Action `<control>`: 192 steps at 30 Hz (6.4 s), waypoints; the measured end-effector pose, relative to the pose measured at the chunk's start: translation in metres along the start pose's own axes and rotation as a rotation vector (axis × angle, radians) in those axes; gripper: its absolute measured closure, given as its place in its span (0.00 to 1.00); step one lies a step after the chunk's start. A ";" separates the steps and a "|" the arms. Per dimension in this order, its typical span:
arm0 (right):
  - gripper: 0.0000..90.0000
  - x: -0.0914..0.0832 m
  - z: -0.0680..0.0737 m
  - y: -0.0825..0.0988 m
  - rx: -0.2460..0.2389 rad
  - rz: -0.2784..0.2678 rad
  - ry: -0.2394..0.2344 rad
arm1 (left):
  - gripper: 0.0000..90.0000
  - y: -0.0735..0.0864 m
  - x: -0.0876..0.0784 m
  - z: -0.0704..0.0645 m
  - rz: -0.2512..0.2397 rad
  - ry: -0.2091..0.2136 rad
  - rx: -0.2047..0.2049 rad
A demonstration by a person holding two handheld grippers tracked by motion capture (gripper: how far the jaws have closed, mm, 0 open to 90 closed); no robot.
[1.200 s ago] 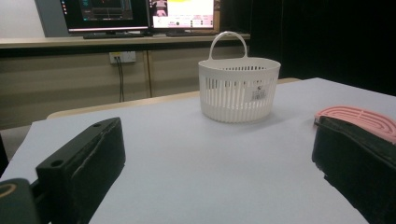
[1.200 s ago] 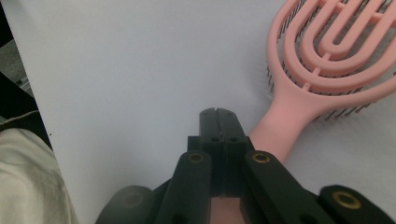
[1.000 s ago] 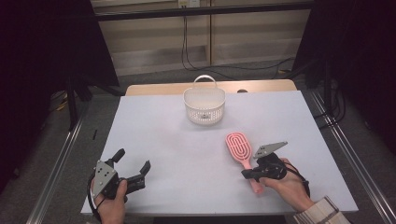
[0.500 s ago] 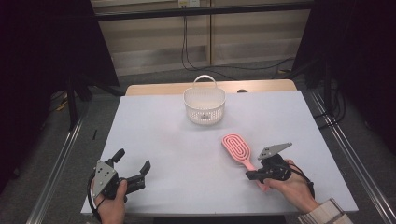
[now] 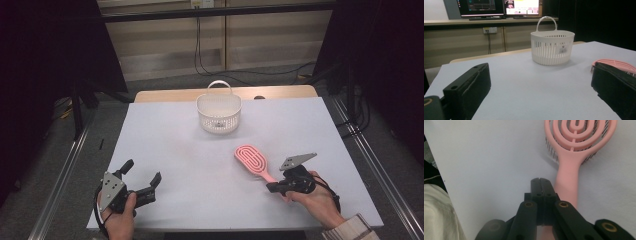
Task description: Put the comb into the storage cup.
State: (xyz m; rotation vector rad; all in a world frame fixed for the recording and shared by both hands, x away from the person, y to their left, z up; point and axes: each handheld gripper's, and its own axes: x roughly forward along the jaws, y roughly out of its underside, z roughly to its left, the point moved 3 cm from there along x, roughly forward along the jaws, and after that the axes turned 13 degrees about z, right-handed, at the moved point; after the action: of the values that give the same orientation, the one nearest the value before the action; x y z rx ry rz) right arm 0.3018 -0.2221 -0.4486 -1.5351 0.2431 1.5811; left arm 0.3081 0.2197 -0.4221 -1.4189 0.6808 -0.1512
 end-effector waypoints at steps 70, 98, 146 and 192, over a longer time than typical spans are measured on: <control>0.05 -0.003 -0.011 -0.063 0.048 -0.070 0.142 | 0.03 -0.001 0.003 -0.002 -0.002 0.023 0.004; 0.06 0.022 -0.025 -0.100 0.056 0.114 0.119 | 0.03 0.000 0.003 -0.001 0.010 0.017 0.010; 0.11 0.065 -0.027 -0.111 0.064 0.240 0.188 | 0.03 0.001 0.004 -0.002 0.021 0.023 0.011; 0.21 0.054 -0.027 -0.114 0.128 0.318 0.176 | 0.03 0.001 0.005 -0.002 0.032 0.026 0.021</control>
State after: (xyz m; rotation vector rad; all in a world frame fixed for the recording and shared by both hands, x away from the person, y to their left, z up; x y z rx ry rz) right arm 0.4087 -0.1493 -0.4533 -1.5931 0.7031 1.6350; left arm 0.3104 0.2158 -0.4251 -1.3872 0.7210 -0.1508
